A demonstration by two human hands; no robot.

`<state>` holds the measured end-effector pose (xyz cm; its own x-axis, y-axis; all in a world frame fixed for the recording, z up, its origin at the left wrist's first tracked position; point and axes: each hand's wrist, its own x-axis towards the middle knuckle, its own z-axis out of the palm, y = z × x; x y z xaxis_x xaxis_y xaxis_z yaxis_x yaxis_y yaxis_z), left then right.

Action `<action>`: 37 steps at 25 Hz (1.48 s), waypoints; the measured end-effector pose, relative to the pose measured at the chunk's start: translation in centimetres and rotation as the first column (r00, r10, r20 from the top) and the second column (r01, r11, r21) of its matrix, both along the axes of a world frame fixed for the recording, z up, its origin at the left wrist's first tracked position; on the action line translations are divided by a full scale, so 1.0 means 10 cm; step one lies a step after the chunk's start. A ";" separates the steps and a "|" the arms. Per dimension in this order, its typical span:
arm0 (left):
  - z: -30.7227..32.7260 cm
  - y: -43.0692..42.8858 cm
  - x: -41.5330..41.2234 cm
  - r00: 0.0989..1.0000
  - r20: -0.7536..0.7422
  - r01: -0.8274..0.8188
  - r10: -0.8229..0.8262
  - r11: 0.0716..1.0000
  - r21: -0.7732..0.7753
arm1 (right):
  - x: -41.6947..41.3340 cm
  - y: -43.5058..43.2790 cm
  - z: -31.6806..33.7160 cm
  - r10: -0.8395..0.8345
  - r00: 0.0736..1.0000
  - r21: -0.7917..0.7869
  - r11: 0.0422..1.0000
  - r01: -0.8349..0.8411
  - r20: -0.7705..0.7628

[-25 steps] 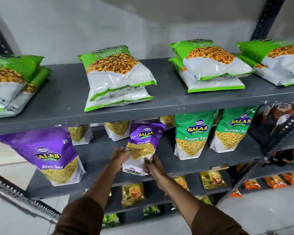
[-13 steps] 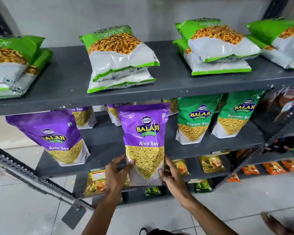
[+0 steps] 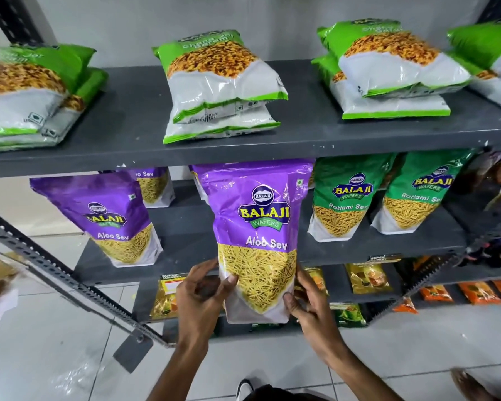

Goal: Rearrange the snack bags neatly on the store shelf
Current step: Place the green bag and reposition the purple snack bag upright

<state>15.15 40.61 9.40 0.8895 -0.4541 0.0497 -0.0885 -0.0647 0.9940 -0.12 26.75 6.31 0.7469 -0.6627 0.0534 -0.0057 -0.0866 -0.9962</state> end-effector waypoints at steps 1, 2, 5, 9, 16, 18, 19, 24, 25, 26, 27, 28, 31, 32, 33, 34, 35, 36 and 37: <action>-0.02 -0.01 0.01 1.000 -0.002 0.006 -0.006 1.000 0.004 | 0.01 -0.01 -0.02 0.002 1.000 0.008 1.000 -0.003 0.004; -0.05 -0.02 0.03 1.000 -0.003 0.009 -0.009 1.000 0.014 | 0.02 -0.02 -0.05 0.004 1.000 0.015 1.000 -0.004 -0.002; -0.16 -0.09 0.09 1.000 0.007 0.006 -0.007 0.999 0.053 | 0.08 -0.11 -0.14 0.000 0.998 0.010 1.000 0.001 -0.057; -0.36 -0.20 0.26 0.999 -0.032 0.007 -0.004 0.996 0.085 | 0.29 -0.25 -0.27 -0.011 0.989 -0.015 1.000 0.009 -0.149; -0.56 -0.54 0.83 0.991 -0.089 -0.083 0.096 0.987 0.139 | 1.04 -0.56 -0.49 -0.043 0.957 -0.156 0.988 -0.003 -0.286; -0.57 -0.64 0.98 0.992 -0.065 -0.101 0.111 0.985 0.143 | 1.24 -0.64 -0.48 -0.042 0.958 -0.146 0.989 0.001 -0.282; -0.57 -0.69 1.05 0.992 -0.052 -0.108 0.116 0.984 0.144 | 1.34 -0.68 -0.46 -0.039 0.962 -0.136 0.991 0.002 -0.270; -0.57 -0.84 1.34 0.993 0.008 -0.118 0.118 0.984 0.133 | 1.75 -0.82 -0.49 -0.020 0.977 -0.098 0.995 -0.001 -0.214; -0.57 -0.84 1.37 0.993 0.001 -0.118 0.118 0.986 0.119 | 1.81 -0.84 -0.53 -0.017 0.977 -0.096 0.995 -0.003 -0.213; -0.57 -0.84 1.40 0.992 -0.010 -0.125 0.126 0.987 0.106 | 1.86 -0.84 -0.54 -0.017 0.976 -0.095 0.995 -0.004 -0.218; -0.59 -0.85 1.42 0.991 -0.021 -0.131 0.134 0.987 0.094 | 1.90 -0.84 -0.57 -0.015 0.975 -0.096 0.995 -0.006 -0.221; -0.62 -0.85 1.45 0.990 -0.024 -0.135 0.137 0.987 0.086 | 1.93 -0.84 -0.59 -0.014 0.974 -0.093 0.996 -0.008 -0.228; -0.71 -0.83 1.49 0.994 -0.026 -0.108 0.111 0.991 0.073 | 1.97 -0.84 -0.66 -0.010 0.969 -0.087 0.996 -0.012 -0.247; -0.74 -0.82 1.50 0.995 -0.036 -0.093 0.095 0.994 0.064 | 1.97 -0.84 -0.66 -0.008 0.966 -0.092 0.996 -0.016 -0.259; -0.79 -0.81 1.51 0.994 -0.072 -0.081 0.084 0.996 0.043 | 1.97 -0.86 -0.68 -0.011 0.962 -0.101 0.995 -0.017 -0.272; -0.85 -0.79 1.52 0.992 -0.102 -0.070 0.073 0.997 0.029 | 1.95 -0.86 -0.69 -0.016 0.960 -0.106 0.994 -0.014 -0.278; -0.90 -0.77 1.52 0.990 -0.130 -0.059 0.061 0.998 0.016 | 1.94 -0.86 -0.71 -0.020 0.962 -0.101 0.995 -0.008 -0.272; -0.95 -0.75 1.53 0.989 -0.142 -0.049 0.052 0.998 0.024 | 1.93 -0.86 -0.72 -0.026 0.965 -0.101 0.995 -0.001 -0.262; -0.99 -0.74 1.52 0.989 -0.147 -0.027 0.031 0.999 0.033 | 1.93 -0.84 -0.74 -0.032 0.966 -0.108 0.994 0.004 -0.256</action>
<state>30.39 33.17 -0.51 0.8989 -0.4273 -0.0964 0.0610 -0.0959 0.9935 19.19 18.36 -1.13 0.7325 -0.6773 -0.0682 -0.2626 -0.1886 -0.9463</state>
